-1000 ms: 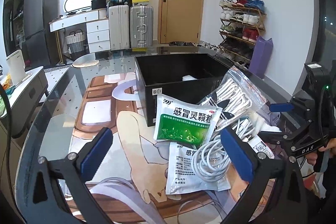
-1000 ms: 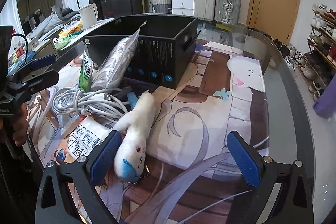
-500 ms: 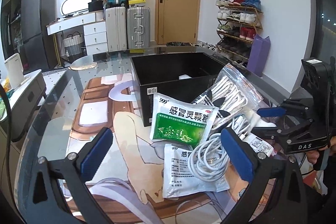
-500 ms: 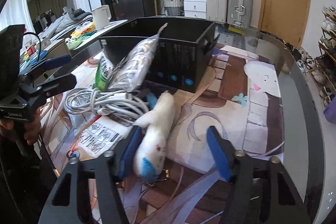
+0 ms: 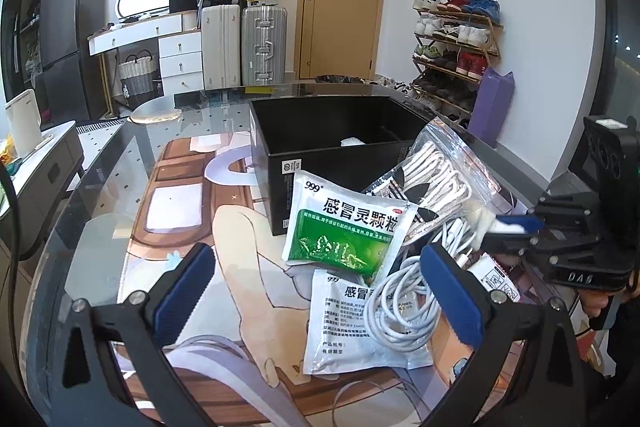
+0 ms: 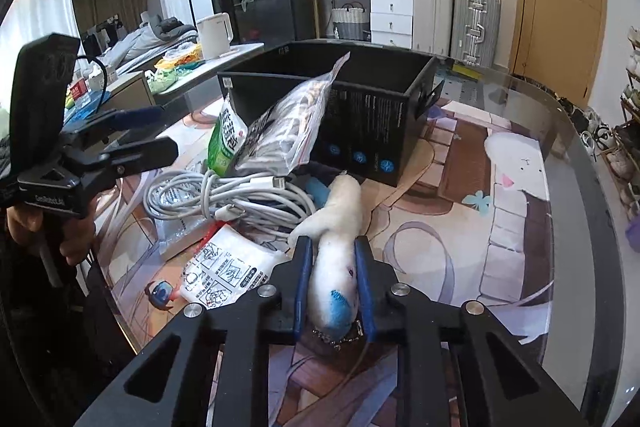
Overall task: Organize soft objects
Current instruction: 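Grasp the green medicine packet with the left tool while the right tool lifts the plush toy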
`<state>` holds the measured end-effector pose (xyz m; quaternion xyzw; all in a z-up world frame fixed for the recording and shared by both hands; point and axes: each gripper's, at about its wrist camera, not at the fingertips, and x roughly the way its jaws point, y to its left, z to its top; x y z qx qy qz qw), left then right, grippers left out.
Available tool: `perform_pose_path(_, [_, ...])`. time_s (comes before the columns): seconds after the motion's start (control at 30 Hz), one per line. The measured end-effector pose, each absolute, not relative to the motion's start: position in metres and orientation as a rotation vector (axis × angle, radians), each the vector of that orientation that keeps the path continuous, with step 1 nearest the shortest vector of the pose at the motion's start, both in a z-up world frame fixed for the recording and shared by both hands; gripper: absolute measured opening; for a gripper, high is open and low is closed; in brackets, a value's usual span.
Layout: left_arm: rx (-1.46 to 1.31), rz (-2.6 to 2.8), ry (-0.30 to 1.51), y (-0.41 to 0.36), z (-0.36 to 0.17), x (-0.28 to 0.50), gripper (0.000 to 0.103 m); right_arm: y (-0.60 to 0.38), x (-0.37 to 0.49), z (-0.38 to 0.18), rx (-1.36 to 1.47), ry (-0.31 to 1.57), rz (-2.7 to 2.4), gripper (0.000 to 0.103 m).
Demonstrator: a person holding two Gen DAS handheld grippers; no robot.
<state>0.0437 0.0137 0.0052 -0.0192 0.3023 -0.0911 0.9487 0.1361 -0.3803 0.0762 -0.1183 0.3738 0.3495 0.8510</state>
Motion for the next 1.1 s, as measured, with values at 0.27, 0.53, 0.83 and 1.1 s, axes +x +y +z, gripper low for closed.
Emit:
perform_pose_path(0.27, [-0.044, -0.18, 0.616, 0.016, 0.005, 0.045, 0.103, -0.4, 0.14, 0.091, -0.225, 0.73, 0.68, 0.021])
perform_pose_path(0.53, [-0.052, -0.181, 0.624, 0.017, 0.005, 0.048, 0.103, -0.418, 0.142, 0.106, -0.178, 0.669, 0.629, 0.021])
perform_pose_path(0.83, [0.021, -0.208, 0.695, 0.002, 0.003, 0.066, 0.103, -0.418, 0.138, 0.113, -0.169, 0.645, 0.629, 0.021])
perform_pose_path(1.1, [0.071, -0.266, 0.722, -0.008, 0.003, 0.088, 0.103, -0.412, 0.134, 0.112, -0.183, 0.65, 0.647, 0.021])
